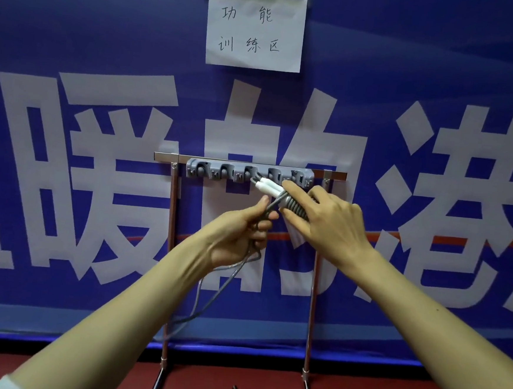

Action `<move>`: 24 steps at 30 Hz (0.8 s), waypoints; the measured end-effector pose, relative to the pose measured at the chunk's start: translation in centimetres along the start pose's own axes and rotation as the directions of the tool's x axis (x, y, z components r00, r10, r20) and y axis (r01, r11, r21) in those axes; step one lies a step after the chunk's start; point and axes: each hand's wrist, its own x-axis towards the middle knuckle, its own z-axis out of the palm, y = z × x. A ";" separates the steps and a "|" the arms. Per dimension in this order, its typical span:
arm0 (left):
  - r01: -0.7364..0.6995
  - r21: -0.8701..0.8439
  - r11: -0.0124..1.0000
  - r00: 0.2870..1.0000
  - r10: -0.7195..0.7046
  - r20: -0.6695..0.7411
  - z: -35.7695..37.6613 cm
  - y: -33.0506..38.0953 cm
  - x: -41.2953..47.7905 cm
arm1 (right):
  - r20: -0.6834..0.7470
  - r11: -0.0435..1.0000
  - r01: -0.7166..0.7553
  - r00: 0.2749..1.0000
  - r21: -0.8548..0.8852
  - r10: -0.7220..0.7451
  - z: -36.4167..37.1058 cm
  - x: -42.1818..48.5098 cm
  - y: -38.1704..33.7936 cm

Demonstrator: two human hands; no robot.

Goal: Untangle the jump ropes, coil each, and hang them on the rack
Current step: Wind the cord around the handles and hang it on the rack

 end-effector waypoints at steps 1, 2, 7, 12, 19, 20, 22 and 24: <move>0.020 0.006 1.000 1.000 -0.020 0.018 0.1 0.2 -0.1 | 0.003 1.000 -0.011 1.000 0.007 0.011 -0.1 0.0 0.0; 0.030 0.008 1.000 0.999 -0.030 0.027 0.2 0.4 -0.2 | 0.005 0.999 -0.028 1.000 0.023 0.028 -0.2 -0.1 0.0; -0.094 0.117 0.989 0.994 0.100 -0.044 0.4 0.3 0.0 | 0.269 0.901 -0.298 0.939 0.316 0.217 -1.5 0.4 -0.2; -0.162 0.268 0.950 0.981 0.185 -0.060 -0.3 0.2 0.0 | 0.438 0.732 -0.435 0.875 0.524 0.206 -2.4 0.6 -0.1; -0.361 0.332 0.871 0.922 0.386 -0.011 0.3 -0.4 -0.4 | 0.617 0.386 -0.682 0.730 0.622 0.294 -2.2 0.6 -1.5; -0.380 0.357 0.854 0.908 0.418 -0.033 0.5 -0.6 -0.5 | 0.637 0.371 -0.701 0.711 0.609 0.298 -2.1 0.7 -1.7; -0.395 0.375 0.838 0.889 0.451 -0.072 0.6 -0.9 -0.6 | 0.665 0.339 -0.716 0.695 0.610 0.272 -1.8 0.7 -1.9; -0.392 0.376 0.840 0.884 0.457 -0.100 0.7 -1.1 -0.8 | 0.709 0.250 -0.748 0.663 0.615 0.240 -1.8 0.4 -1.9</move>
